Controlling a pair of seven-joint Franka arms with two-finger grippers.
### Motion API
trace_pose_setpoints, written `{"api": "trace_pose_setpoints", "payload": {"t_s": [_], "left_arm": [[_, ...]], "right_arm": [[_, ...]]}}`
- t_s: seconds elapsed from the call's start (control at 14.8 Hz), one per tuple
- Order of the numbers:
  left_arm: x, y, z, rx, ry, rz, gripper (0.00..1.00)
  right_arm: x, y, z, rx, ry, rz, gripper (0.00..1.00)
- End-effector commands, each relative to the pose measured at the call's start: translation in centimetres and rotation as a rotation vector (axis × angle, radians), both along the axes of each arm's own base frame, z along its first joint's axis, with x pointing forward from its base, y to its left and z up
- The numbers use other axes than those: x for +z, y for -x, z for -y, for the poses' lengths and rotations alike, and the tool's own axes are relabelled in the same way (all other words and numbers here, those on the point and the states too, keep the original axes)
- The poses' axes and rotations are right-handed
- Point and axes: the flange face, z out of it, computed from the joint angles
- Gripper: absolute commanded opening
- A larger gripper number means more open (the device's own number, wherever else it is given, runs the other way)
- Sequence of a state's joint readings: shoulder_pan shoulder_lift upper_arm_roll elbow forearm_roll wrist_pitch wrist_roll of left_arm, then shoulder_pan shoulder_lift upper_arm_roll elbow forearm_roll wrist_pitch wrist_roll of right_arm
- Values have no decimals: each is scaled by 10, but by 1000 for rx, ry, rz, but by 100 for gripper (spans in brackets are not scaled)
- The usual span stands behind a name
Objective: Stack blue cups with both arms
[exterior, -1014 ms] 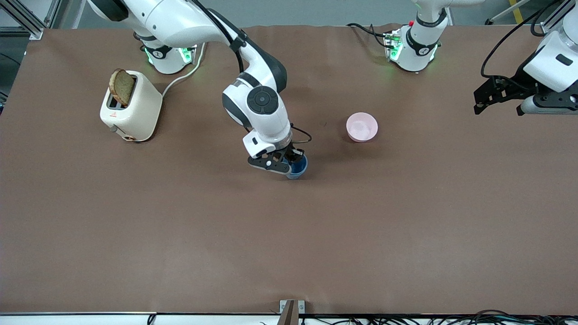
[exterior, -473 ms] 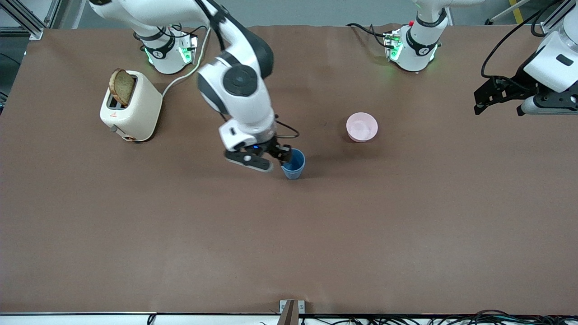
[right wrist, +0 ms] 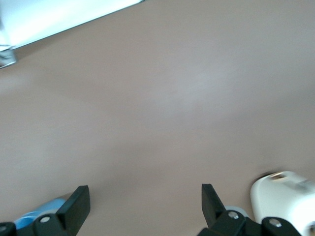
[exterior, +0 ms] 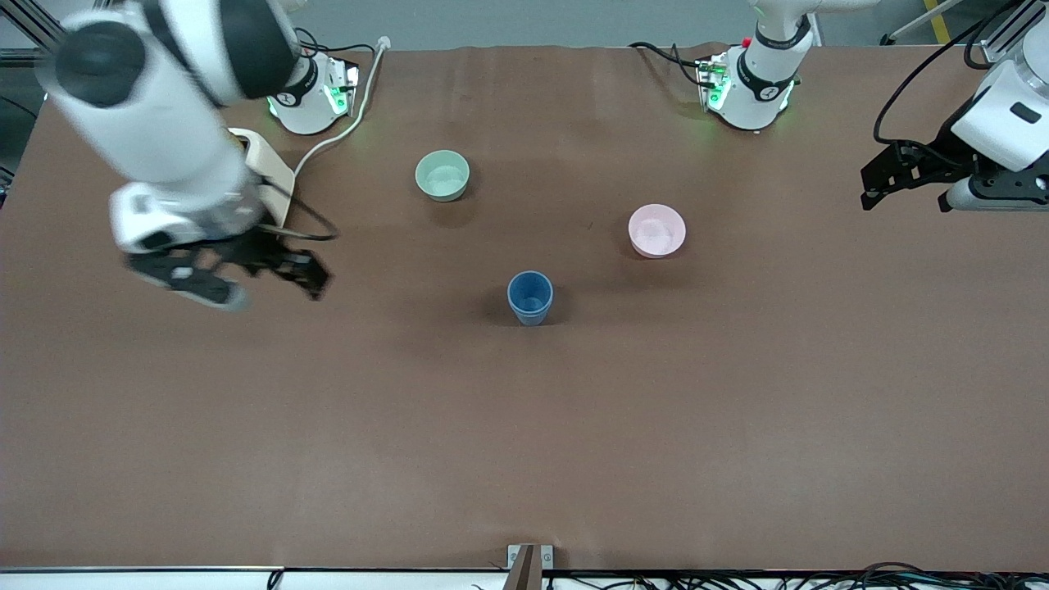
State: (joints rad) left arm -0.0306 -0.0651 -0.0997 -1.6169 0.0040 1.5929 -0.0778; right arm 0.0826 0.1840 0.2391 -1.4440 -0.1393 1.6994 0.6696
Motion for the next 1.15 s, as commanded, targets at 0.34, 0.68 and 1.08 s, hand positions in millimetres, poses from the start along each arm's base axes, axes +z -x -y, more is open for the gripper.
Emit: {"api": "trace_pose_setpoints", "payload": {"t_s": [0.34,0.68,1.08], "left_arm": [[18,-9,-5,-4,-12,34,100],[18,-9,-5,-4,-12,34,100],[15,-5,-5,-4,-17,-1,100]], "right_arm": [[41,32,203,282,-20,-119,100],[41,37,219,346,-39,-141,100],[42,37,220,343,-61,-132,100]]}}
